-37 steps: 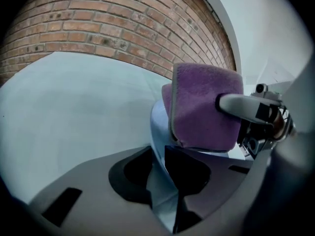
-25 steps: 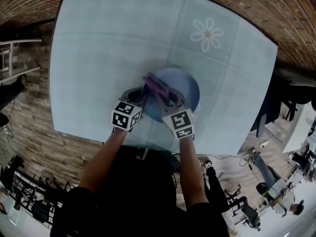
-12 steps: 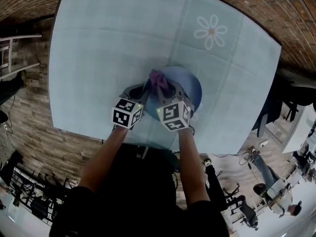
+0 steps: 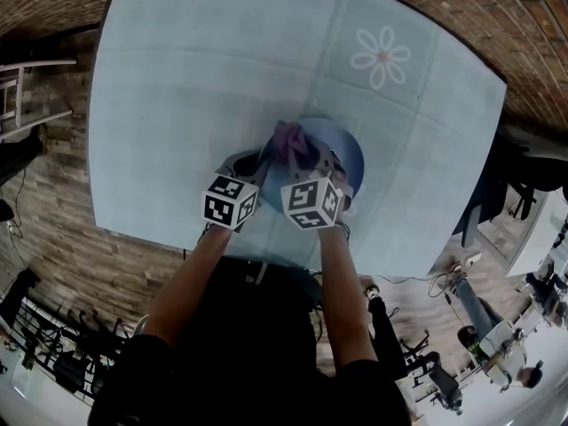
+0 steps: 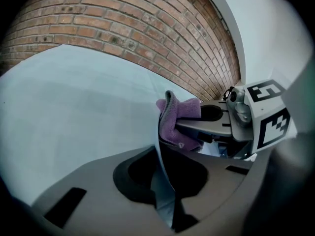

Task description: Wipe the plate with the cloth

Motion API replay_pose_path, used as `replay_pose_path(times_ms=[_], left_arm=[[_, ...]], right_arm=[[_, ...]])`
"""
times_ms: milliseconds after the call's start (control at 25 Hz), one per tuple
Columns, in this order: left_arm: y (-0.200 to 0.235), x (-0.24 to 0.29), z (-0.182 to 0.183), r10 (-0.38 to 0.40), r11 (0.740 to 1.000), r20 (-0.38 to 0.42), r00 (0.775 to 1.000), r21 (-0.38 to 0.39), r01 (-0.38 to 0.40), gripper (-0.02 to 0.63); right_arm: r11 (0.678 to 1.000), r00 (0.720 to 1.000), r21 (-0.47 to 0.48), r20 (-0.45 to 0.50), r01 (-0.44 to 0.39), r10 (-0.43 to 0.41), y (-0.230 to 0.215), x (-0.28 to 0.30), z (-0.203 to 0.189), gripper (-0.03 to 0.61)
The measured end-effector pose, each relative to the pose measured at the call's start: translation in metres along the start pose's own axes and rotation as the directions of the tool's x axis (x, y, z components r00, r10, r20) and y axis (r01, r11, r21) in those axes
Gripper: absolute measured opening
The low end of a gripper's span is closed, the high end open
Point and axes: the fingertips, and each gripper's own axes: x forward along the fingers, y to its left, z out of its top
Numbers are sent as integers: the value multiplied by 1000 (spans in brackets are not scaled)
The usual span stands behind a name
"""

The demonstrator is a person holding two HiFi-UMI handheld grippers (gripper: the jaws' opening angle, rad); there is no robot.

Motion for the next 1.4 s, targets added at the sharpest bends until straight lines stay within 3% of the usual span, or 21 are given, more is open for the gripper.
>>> replay_pose_path(times_ms=[520,840,1400], left_arm=[[0,-2,1,8,1000,22,1000,-24,-7,52],[2,-4,1,10,999,27,1000,-35,-9,51],[4,-4,1,12,998,34,999,-70,-9,48]], right_arm=[[986,982,-39,-96,159,-162,-47,-10,-21,66],[968,942,-95,-224,234,-249,-72,-30,-50,64],[958,897,-113,-338,262,-285,-71,-64,-96,64]])
